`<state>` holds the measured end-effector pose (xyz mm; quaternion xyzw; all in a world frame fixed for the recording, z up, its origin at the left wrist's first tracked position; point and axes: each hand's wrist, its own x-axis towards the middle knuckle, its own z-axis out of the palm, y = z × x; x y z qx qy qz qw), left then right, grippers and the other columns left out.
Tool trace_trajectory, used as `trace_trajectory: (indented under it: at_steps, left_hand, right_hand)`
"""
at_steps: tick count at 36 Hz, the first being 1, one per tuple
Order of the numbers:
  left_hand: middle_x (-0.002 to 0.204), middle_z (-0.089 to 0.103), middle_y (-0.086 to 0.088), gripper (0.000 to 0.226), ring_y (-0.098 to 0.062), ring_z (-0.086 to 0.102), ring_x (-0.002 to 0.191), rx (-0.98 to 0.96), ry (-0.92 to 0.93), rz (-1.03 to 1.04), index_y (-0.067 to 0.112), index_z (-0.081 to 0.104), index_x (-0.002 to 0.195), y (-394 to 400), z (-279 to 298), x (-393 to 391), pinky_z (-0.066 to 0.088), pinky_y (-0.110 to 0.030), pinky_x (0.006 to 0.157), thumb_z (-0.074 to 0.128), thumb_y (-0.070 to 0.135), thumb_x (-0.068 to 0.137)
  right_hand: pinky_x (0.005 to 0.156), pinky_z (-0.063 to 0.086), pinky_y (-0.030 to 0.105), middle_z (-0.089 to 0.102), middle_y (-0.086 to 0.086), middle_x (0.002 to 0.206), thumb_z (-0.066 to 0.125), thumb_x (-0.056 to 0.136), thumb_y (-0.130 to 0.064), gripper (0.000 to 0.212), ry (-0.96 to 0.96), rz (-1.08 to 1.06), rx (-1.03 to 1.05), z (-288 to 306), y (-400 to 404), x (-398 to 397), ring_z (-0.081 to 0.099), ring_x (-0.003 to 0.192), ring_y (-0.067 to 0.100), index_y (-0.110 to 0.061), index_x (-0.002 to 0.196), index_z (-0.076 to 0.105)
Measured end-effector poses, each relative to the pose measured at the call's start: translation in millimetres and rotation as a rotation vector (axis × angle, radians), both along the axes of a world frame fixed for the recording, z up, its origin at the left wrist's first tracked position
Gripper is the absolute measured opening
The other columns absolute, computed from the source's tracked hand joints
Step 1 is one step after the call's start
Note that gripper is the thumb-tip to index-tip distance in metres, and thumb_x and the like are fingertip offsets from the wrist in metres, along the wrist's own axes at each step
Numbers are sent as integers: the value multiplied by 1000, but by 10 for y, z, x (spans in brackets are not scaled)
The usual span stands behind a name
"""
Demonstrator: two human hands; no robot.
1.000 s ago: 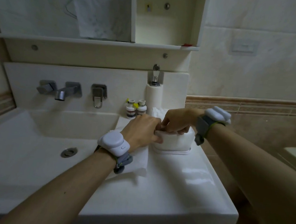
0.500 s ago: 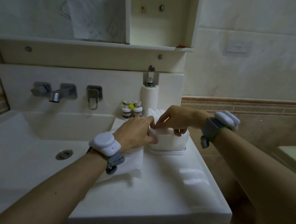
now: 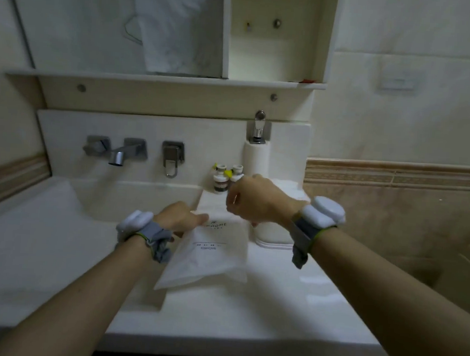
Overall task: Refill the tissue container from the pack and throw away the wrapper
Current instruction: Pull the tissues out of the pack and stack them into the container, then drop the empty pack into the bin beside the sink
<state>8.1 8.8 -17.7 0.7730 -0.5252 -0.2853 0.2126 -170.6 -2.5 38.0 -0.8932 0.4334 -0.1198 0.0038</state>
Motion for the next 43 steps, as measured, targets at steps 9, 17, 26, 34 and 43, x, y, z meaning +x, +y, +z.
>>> trace_trajectory:
  at_steps: [9,17,26,34,43]
  left_hand:
    - [97,67,-22,23,-31,63,83,-341,504,165,-10,66,102,54,65,153,54,-35,70,71,-2,82]
    - [103,65,-19,24,-34,64,92,-611,774,-11,12,59,94,154,490,242,48,-59,92,66,-6,79]
    - [88,71,-10,55,-30,68,76,-978,318,3,10,59,94,188,524,161,58,-49,71,78,55,68]
    - [60,44,-2,58,-18,40,54,-1074,33,9,17,36,69,182,574,6,34,-34,53,47,71,85]
    - [57,40,6,37,-8,41,53,-1107,-66,-204,15,41,72,192,714,-226,25,-30,57,38,31,104]
  right_hand:
    - [99,44,35,56,11,131,65,88,-29,50,-157,65,-22,-191,-149,321,55,118,29,-14,134,52]
    - [83,55,31,57,13,123,75,84,-27,61,-602,-132,367,223,-233,147,61,103,26,-6,135,49]
    - [71,59,30,67,10,86,76,81,-6,12,-1081,32,498,469,-136,-67,64,76,20,-1,91,72]
    - [87,54,49,68,26,104,67,89,-11,17,-1158,-6,413,485,-83,-251,64,87,35,-1,103,72]
    - [79,47,21,67,-8,113,62,92,-35,33,-679,35,233,686,-51,-573,62,102,10,-26,124,64]
